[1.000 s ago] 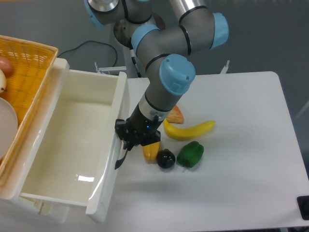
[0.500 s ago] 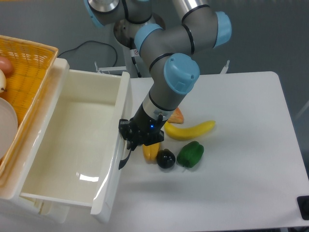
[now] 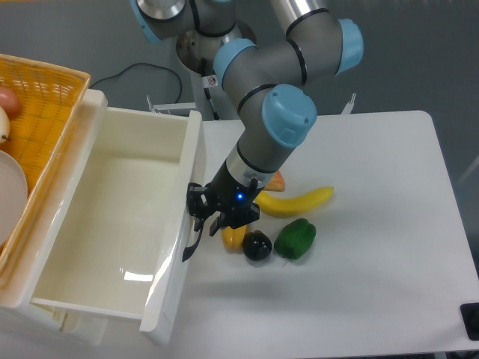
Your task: Slide open the top white drawer
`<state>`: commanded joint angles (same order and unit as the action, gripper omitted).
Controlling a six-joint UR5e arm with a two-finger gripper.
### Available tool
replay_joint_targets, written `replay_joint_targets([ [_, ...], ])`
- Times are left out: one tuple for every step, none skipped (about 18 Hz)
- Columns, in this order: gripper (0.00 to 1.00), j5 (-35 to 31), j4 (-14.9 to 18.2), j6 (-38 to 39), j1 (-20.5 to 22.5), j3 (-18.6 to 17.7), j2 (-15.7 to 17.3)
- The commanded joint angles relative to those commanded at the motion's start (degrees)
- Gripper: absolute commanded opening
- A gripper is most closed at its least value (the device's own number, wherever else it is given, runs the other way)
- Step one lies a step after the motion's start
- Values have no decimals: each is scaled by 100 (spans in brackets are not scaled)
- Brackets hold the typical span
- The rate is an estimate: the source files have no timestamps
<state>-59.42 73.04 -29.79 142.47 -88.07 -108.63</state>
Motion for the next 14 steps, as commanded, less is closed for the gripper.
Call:
replay_joint_targets([
  [43, 52, 0, 0, 27, 9, 0],
  [45, 70, 0, 0, 36, 17, -9],
  [47, 79, 0, 0, 44, 26, -17],
  [49, 97, 0, 0, 44, 26, -35],
  [51, 140, 0, 0, 44, 26, -44],
  [54, 184, 0, 0, 44, 26, -44],
  [56, 237, 0, 9, 44, 26, -44],
  [57, 264, -9, 9, 53, 26, -44],
  [58, 264, -9, 9, 53, 26, -53],
  [58, 273, -9, 9, 53, 26, -53],
  [60, 264, -9, 9, 62, 26, -61],
  [60, 273, -9, 0, 97, 35, -62],
  [60, 273, -9, 0, 149, 35, -53],
  [61, 273, -17, 0, 185, 44, -53],
])
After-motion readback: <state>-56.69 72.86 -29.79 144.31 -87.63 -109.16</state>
